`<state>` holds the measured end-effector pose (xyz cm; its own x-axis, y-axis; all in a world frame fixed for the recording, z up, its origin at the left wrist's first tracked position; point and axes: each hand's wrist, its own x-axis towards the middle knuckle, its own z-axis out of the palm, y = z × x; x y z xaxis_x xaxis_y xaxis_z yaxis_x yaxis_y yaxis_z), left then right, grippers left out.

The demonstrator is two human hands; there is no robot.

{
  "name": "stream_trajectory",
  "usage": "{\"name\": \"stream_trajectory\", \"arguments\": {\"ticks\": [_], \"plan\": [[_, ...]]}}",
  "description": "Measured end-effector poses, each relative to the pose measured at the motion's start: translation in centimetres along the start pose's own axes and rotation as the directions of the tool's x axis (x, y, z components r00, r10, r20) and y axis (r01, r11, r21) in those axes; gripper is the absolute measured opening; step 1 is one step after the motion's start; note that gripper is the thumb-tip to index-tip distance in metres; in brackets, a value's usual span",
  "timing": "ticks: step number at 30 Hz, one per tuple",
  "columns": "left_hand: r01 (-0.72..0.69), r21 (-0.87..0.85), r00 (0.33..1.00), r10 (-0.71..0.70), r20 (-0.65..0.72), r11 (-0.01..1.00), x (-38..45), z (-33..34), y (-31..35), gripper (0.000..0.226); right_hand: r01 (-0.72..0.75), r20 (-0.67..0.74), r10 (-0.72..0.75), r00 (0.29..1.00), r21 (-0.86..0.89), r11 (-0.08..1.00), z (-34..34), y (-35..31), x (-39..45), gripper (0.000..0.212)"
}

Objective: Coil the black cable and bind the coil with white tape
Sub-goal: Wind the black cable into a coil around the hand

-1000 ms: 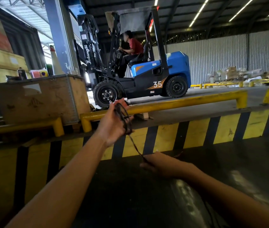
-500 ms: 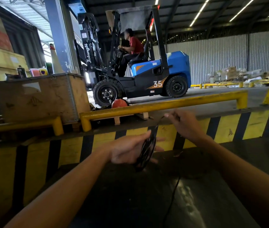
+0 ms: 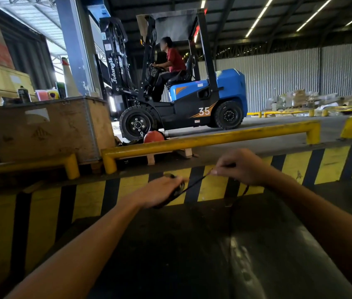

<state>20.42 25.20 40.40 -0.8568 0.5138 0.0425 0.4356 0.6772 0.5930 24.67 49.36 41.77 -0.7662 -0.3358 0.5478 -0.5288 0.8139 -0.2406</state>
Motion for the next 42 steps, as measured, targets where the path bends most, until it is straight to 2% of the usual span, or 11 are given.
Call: {"name": "stream_trajectory", "arguments": {"ticks": [4,7,10,14,16,22,27,31,35,39,42], "plan": [[0.06,-0.21,0.932,0.021,0.362,0.976,-0.7,1.2,1.9,0.047,-0.01,-0.241,0.028,0.97,0.075,0.997,-0.7,0.3,1.9,0.012],[0.12,-0.568,0.855,0.206,0.477,0.814,-1.4,0.5,3.0,0.046,-0.037,-0.362,0.085,0.928,0.137,0.99,0.5,0.8,2.2,0.02],[0.07,-0.87,0.863,0.408,0.299,0.489,-1.3,-0.9,3.3,0.051,-0.067,-0.274,0.114,0.955,0.176,0.982,3.6,0.4,0.8,0.023],[-0.209,-0.966,0.941,0.301,-0.156,0.151,-0.1,-2.3,4.2,0.052,-0.173,0.261,0.115,0.958,0.213,0.962,8.0,-3.2,-1.9,0.021],[-0.326,-0.923,0.938,0.193,-0.288,0.205,0.2,-2.8,3.9,0.051,-0.124,0.405,0.034,0.913,0.198,0.972,8.4,-4.8,-2.5,0.02],[-0.216,-0.43,0.974,0.161,-0.161,0.877,0.0,-2.1,1.7,0.044,0.11,0.22,-0.097,0.971,-0.049,0.993,1.4,-4.4,-0.5,0.026],[-0.015,-0.137,0.993,0.031,0.115,0.99,-1.1,-2.1,2.1,0.051,0.116,0.051,-0.11,0.993,-0.128,0.985,-1.7,-3.2,1.5,0.021],[0.102,-0.155,0.937,-0.042,0.347,0.983,-2.1,-2.2,2.3,0.045,0.11,-0.01,-0.113,0.994,-0.165,0.98,-1.9,-2.8,2.0,0.014],[0.137,-0.583,0.822,0.237,0.518,0.801,-3.9,-2.4,2.2,0.049,0.032,-0.174,-0.046,0.984,-0.081,0.996,-0.5,-2.1,1.2,0.032],[-0.023,-0.941,0.889,0.436,0.135,0.338,-3.9,-2.5,3.6,0.052,-0.069,-0.037,0.072,0.997,0.066,0.995,5.4,-3.4,-1.2,0.041],[-0.161,-0.931,0.953,0.295,-0.062,0.326,-2.8,-2.3,4.5,0.051,-0.118,0.101,0.105,0.989,0.132,0.984,8.9,-6.1,-2.3,0.026]]}}
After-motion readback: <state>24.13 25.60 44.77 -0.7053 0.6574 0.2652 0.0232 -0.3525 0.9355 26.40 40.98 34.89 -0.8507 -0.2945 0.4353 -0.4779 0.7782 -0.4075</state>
